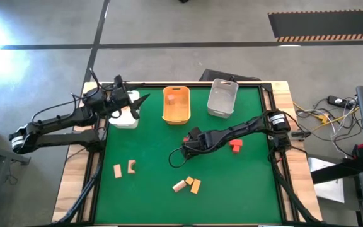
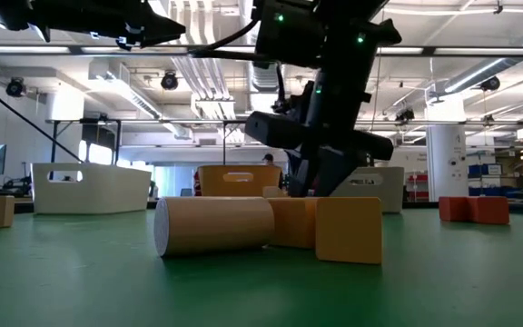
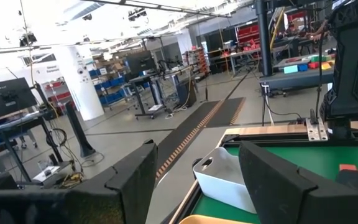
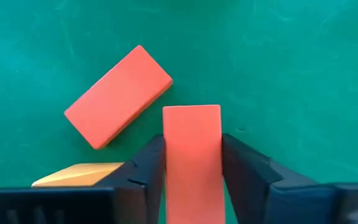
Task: Sort & place blocks by color
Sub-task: Put the orange block into the light gray bin
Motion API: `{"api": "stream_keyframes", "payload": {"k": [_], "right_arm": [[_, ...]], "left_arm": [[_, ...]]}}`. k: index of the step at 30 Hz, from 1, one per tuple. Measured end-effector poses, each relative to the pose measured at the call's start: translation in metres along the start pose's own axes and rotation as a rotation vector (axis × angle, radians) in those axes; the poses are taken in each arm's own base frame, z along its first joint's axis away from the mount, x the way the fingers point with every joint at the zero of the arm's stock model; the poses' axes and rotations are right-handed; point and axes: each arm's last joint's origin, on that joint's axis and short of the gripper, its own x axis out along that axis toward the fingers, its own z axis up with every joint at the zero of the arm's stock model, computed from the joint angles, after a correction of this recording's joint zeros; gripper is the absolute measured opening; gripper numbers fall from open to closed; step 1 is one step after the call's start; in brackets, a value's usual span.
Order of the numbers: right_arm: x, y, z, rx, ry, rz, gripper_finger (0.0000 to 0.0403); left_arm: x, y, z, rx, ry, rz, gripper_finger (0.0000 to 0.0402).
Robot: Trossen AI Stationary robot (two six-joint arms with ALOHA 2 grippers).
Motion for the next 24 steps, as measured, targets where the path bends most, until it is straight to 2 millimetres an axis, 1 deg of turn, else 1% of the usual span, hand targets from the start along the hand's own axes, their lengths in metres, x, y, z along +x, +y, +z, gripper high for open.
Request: {"api": "stream_keyframes", "payload": {"k": [1,6,8,11,15,18,21,24], "right_arm": [[-0.001,0.0,0.0,-0.003,0.0,0.002,0.0109],[-0.008,-0.001,0.003,-0.018,-0.002,0.017,0.0109],[-0.015,-0.004,0.006,-0.02,0.001,0.022,0.0109],[-0.034,-0.016,0.017,-0.021,-0.004,0.011,0.0109],[-0.066,-0.041,0.041,-0.01,-0.04,0.017,0.0109],[-0.087,-0.064,0.062,0.004,-0.079,0.02,0.0109],[-0.1,-0.091,0.084,0.017,-0.111,-0.006,0.0109],[-0.103,-0.12,0.107,0.032,-0.123,-0.054,0.0109]], "left_arm": [[0.0,0.0,0.0,0.0,0.0,0.0,0.0209],[0.0,0.0,0.0,-0.001,0.0,0.0,0.0209],[0.0,0.0,0.0,-0.003,0.001,0.0,0.0209],[0.0,0.0,0.0,-0.004,0.001,0.0,0.0209],[0.0,0.0,0.0,-0.005,0.001,0.0,0.0209],[0.0,0.0,0.0,-0.005,0.001,0.0,0.0209],[0.0,0.0,0.0,-0.005,0.001,0.0,0.0209],[0.0,0.0,0.0,-0.005,0.0,0.0,0.0209]]}}
